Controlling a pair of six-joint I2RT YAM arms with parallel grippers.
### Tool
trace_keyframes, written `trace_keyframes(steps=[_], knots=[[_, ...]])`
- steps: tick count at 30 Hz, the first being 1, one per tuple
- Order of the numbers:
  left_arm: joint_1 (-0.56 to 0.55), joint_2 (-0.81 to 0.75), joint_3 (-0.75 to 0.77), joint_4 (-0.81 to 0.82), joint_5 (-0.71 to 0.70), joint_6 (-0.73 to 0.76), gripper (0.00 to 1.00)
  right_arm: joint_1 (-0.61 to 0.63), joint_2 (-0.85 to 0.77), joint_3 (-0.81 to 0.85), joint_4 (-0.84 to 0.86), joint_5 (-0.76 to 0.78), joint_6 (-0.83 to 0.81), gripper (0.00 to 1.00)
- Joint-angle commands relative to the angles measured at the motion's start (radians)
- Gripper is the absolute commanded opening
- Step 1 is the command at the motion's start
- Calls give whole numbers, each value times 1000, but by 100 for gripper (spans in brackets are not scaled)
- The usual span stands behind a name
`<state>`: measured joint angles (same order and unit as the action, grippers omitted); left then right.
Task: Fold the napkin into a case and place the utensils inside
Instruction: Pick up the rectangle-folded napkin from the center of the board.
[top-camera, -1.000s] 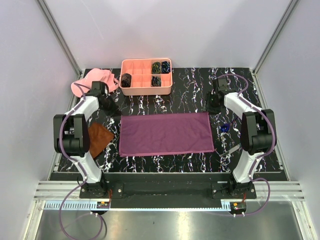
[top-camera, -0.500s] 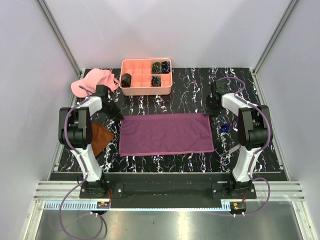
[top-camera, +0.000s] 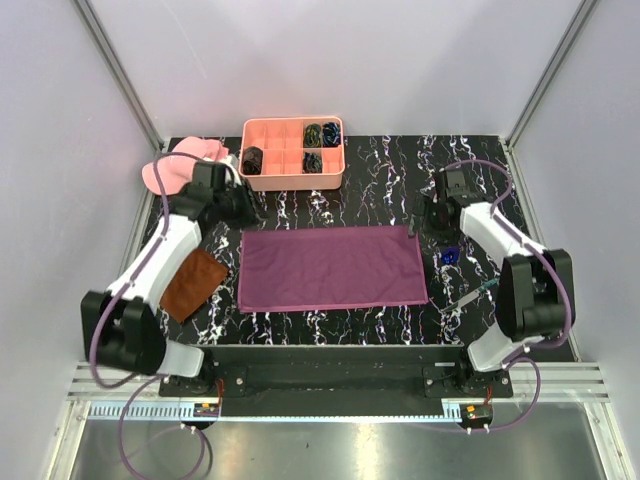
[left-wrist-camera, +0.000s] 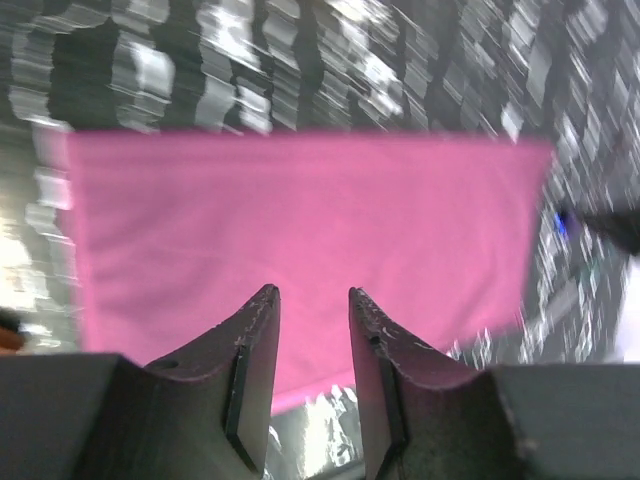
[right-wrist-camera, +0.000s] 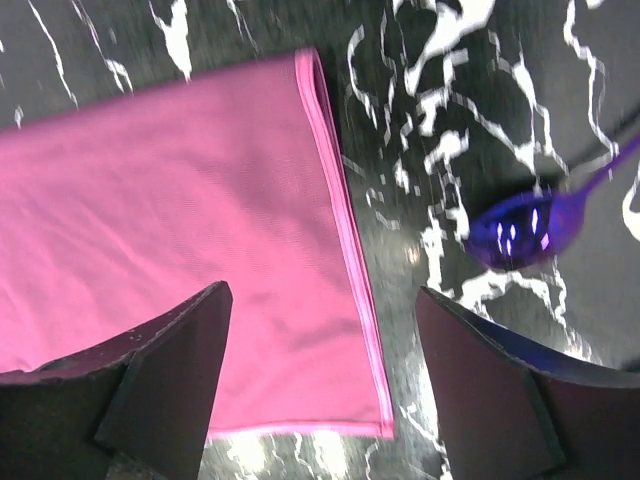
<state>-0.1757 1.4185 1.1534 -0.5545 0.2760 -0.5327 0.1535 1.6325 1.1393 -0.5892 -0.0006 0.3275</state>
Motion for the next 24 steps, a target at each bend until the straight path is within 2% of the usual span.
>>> trace_keyframes(steps=[1,5,11,24], knots=[[-151,-88,-95,5,72,17,38,18,-56,-61,-38,30,-11,81],[-263,-174,-187,47,74,-38,41,58,-45,-78,-37,100,-8,72],[-321,-266,-276,85,81,-96,42,121,26,-67,-32,158,-8,62],[-344,-262,-270,97,123,-105,43,133,92,-90,9,154,-27,60]])
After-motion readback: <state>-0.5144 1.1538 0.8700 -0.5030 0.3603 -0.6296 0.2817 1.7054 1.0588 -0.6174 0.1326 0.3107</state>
